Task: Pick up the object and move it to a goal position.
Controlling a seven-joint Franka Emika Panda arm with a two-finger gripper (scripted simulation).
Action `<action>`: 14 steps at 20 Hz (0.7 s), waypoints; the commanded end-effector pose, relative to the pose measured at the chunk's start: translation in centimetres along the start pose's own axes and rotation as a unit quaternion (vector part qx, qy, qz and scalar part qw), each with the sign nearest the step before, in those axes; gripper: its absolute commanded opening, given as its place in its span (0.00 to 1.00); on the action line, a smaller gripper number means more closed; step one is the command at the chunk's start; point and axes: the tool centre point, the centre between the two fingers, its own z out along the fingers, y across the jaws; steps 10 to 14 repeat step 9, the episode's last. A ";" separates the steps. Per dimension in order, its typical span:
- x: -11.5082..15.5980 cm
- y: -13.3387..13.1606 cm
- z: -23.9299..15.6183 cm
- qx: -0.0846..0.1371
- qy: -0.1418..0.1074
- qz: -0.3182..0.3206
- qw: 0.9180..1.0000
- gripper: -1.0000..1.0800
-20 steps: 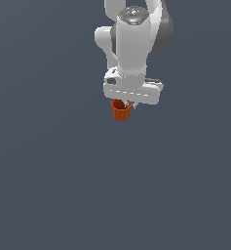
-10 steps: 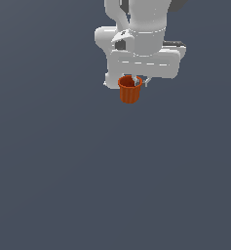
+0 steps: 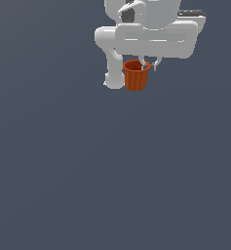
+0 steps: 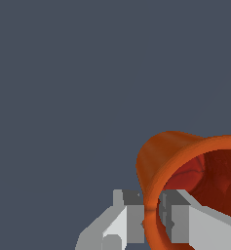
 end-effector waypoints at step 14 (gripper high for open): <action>0.0 -0.3 -0.8 0.000 0.000 0.000 1.000 0.00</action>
